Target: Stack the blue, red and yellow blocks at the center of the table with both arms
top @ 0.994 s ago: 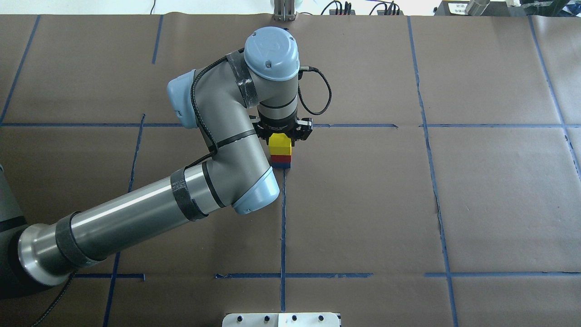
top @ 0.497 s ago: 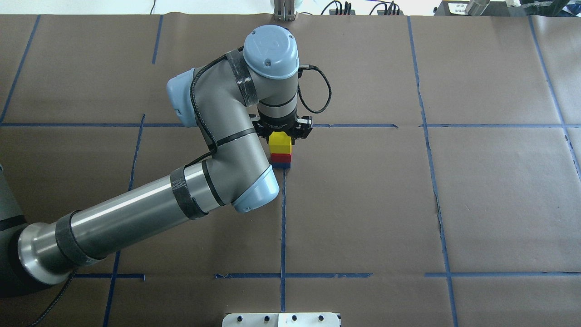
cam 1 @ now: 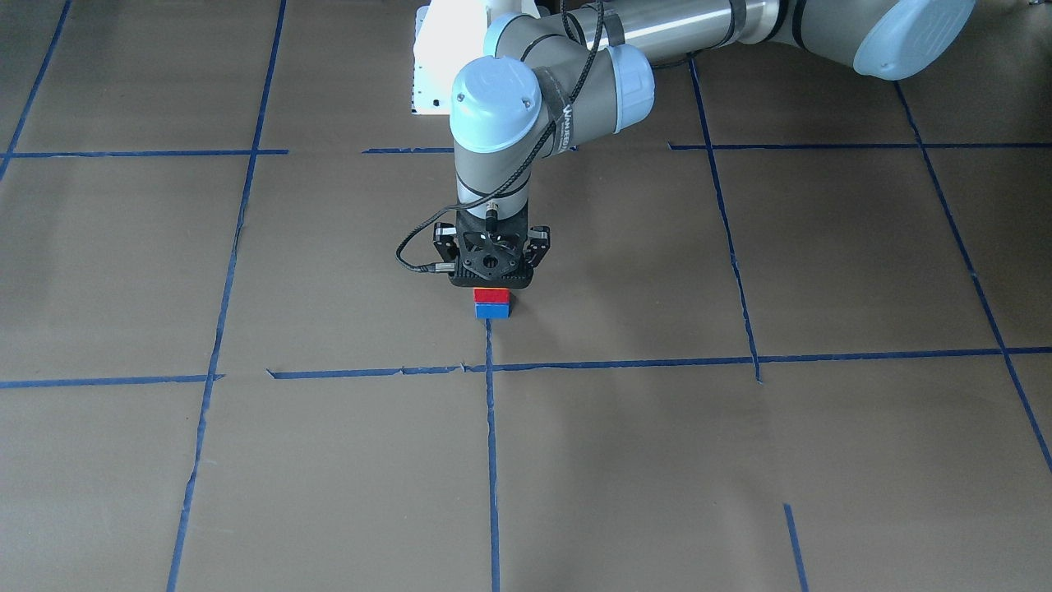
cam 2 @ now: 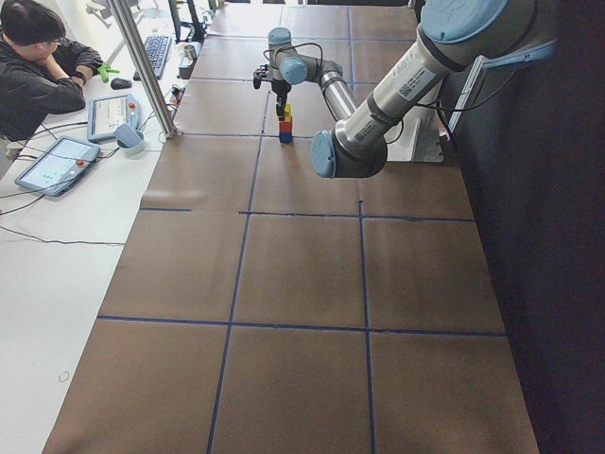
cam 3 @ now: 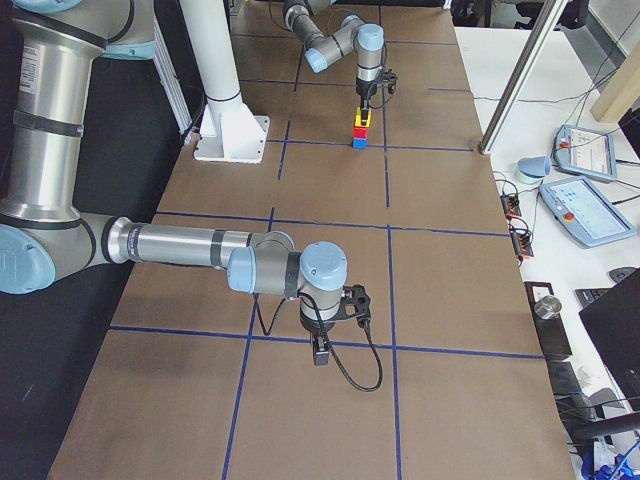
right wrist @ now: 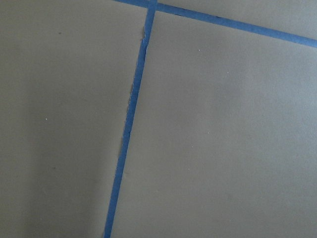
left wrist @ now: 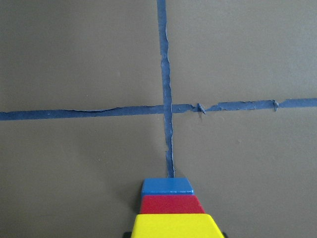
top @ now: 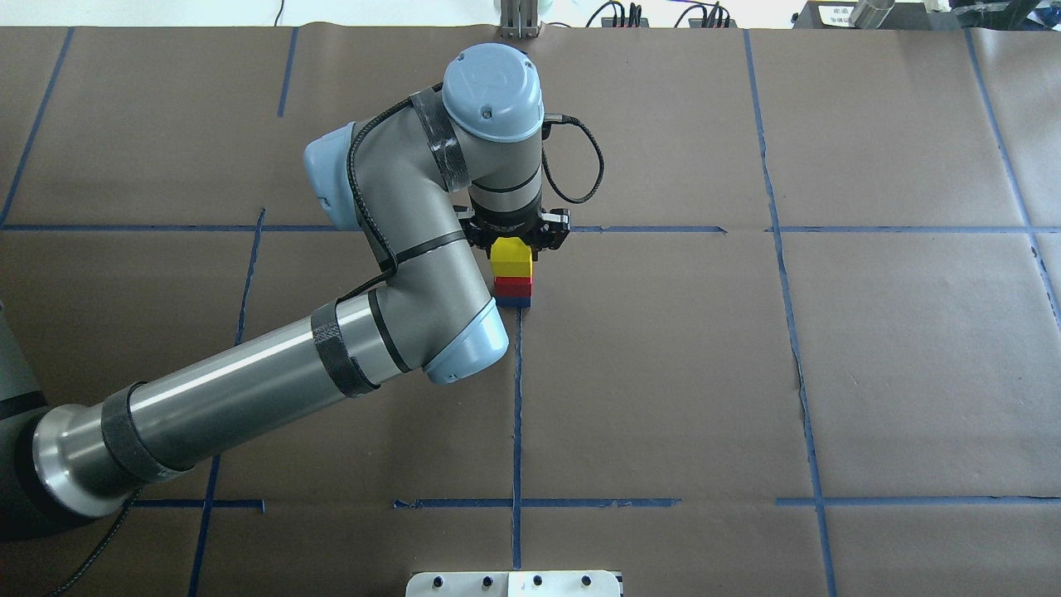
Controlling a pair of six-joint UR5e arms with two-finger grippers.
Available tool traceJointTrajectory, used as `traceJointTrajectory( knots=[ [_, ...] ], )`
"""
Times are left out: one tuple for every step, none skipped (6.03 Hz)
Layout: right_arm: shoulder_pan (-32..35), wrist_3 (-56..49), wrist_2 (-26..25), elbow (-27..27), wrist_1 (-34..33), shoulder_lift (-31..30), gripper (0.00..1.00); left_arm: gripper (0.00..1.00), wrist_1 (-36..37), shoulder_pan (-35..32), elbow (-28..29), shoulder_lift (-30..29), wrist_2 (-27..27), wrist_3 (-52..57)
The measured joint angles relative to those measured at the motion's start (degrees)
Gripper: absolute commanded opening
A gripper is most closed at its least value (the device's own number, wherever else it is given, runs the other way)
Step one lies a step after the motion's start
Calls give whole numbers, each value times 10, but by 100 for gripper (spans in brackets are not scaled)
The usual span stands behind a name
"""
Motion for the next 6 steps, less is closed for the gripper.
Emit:
traceJointTrajectory(
  knots=[
    [0, 0, 0, 0, 0, 0, 100, 70, 0, 0, 0, 0, 0, 0],
    [-1, 1, 0, 0, 0, 0, 100, 88, 0, 0, 0, 0, -1, 1],
    [-1, 1, 0, 1, 0, 0, 100, 100, 0, 0, 0, 0, -1, 2],
    [0, 1, 0, 1, 0, 0, 100, 100, 0, 0, -1, 0, -1, 3],
    [0, 1, 0, 1, 0, 0, 100, 100, 1, -2, -3, -3, -2, 4],
    [0, 1, 0, 2, 0, 0, 100, 100, 6, -10, -10, -7, -4, 4]
  ],
)
